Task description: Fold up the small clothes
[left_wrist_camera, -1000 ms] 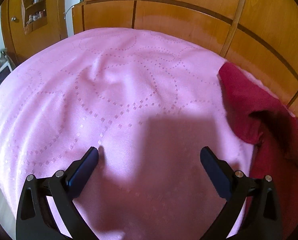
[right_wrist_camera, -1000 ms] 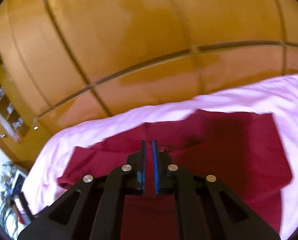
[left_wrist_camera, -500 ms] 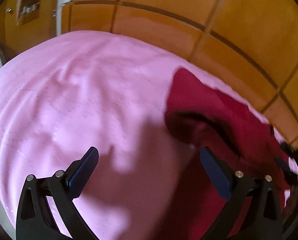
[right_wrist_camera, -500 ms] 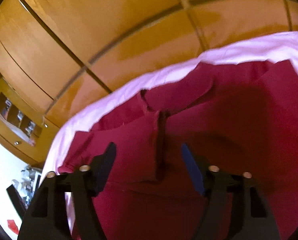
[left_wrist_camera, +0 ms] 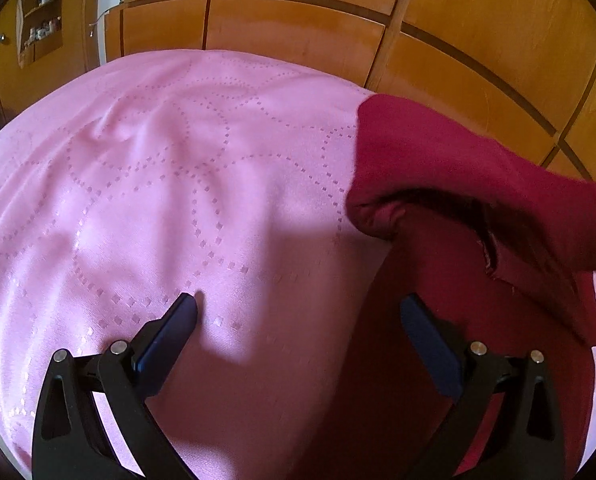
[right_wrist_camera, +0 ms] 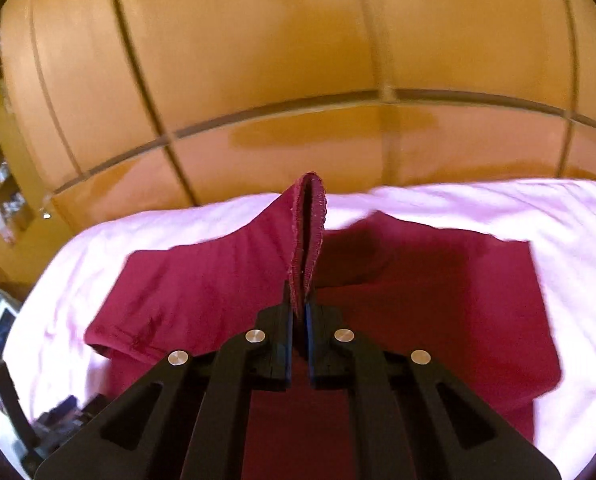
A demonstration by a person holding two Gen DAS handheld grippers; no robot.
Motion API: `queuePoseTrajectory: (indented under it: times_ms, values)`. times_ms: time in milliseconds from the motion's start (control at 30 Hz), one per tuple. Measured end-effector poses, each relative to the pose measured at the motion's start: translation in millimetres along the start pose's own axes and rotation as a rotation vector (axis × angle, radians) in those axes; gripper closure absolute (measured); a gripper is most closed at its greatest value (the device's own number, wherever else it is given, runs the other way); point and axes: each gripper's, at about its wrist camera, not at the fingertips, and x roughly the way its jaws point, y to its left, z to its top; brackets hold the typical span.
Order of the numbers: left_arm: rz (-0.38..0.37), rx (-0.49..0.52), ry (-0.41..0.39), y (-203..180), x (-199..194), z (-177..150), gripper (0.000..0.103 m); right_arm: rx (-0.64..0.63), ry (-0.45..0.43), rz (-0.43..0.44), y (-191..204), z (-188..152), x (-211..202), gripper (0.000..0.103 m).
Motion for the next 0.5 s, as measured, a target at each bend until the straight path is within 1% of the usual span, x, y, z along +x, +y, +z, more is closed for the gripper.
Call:
queuePoseTrajectory:
  times_ms: [100,167,233,300,400,433,500]
  values:
    - [0.007,0.003,0.01,-3,-2,4,0.002,0.08,0.056,0.0,-31,-13,13,0.099]
    - [-0.012,-0.024,-0.018,-4,-9,12,0.002,0.138,0.086,0.022,-46,-25,22,0.099]
    - [-0.034,-0.048,-0.054,-9,-16,24,0.002,0.16,0.101,0.021,-51,-31,28,0.099]
    - [-0.047,-0.047,-0.07,-18,-18,38,0.002,0.168,0.097,0.032,-50,-31,28,0.099]
    - [-0.028,-0.017,-0.085,-40,-8,61,0.002,0.159,0.082,0.046,-49,-28,23,0.099]
    - [-0.02,-0.001,-0.083,-46,-2,65,0.002,0.157,0.092,0.045,-50,-28,24,0.099]
    - [0.04,0.078,-0.042,-63,23,69,0.002,0.15,0.121,0.031,-52,-33,29,0.099]
